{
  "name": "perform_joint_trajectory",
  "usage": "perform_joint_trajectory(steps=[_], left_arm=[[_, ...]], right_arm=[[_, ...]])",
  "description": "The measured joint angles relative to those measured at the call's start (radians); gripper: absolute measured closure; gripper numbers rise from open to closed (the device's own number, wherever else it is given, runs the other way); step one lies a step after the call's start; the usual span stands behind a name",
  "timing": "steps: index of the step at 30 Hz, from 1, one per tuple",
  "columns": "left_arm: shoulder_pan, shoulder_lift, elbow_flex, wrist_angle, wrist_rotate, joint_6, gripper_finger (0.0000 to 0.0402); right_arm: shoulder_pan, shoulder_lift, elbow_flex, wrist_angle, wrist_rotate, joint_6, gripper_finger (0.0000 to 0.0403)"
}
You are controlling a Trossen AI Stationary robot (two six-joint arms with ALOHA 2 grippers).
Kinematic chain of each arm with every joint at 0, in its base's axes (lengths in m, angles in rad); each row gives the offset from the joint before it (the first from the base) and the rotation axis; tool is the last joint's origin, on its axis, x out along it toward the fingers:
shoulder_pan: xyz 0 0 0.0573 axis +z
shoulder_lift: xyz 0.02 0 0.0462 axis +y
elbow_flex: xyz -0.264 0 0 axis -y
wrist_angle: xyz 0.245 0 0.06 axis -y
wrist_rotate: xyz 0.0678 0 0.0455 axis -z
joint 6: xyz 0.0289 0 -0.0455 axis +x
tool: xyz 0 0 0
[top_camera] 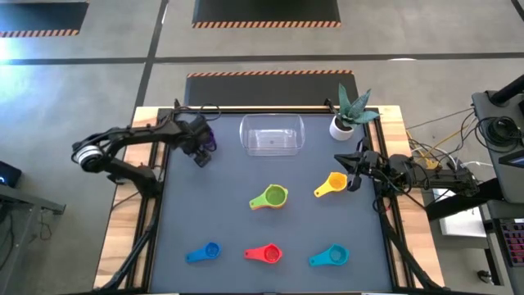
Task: Nest measuring cups in basket
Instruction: Stack the violet measuring cup on top of the green measuring cup
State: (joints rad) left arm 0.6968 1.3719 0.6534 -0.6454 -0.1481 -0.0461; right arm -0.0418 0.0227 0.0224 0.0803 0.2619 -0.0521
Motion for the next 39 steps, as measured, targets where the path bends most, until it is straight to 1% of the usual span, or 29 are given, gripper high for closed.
perform_joint_trajectory(steps=[3, 6, 9, 13, 20, 25, 29, 32, 35, 39], left_arm=[[0.022, 0.021, 0.000, 0.053, 0.083, 0.032, 0.0125], [0.037, 0.039, 0.000, 0.078, 0.113, 0.044, 0.0157], [0.040, 0.048, 0.001, 0.078, 0.113, 0.054, 0.0206], [0.039, 0.047, -0.001, 0.074, 0.113, 0.053, 0.0289], [0.030, -0.009, 0.006, 0.011, 0.115, 0.030, 0.0290], [-0.020, -0.114, 0.007, -0.058, 0.166, -0.007, 0.0290], [-0.126, -0.232, 0.015, -0.067, 0.234, -0.086, 0.0290], [-0.241, -0.305, 0.039, -0.081, 0.236, -0.162, 0.0290], [-0.356, -0.352, 0.074, -0.076, 0.208, -0.240, 0.0290], [-0.506, -0.369, 0.136, -0.043, 0.129, -0.307, 0.0290]], right_arm=[[0.000, 0.000, 0.000, 0.000, 0.000, 0.000, 0.0394], [0.000, 0.000, 0.000, 0.000, 0.000, 0.000, 0.0394], [0.000, 0.000, 0.000, 0.000, 0.000, 0.000, 0.0394], [0.000, 0.000, 0.000, 0.000, 0.000, 0.000, 0.0394], [0.000, 0.000, 0.000, 0.000, 0.000, 0.000, 0.0394], [0.000, 0.000, 0.000, 0.000, 0.000, 0.000, 0.0394], [0.000, 0.000, 0.000, 0.000, 0.000, 0.000, 0.0394], [0.000, 0.000, 0.000, 0.000, 0.000, 0.000, 0.0394], [0.000, 0.000, 0.000, 0.000, 0.000, 0.000, 0.0394], [0.000, 0.000, 0.000, 0.000, 0.000, 0.000, 0.0394]])
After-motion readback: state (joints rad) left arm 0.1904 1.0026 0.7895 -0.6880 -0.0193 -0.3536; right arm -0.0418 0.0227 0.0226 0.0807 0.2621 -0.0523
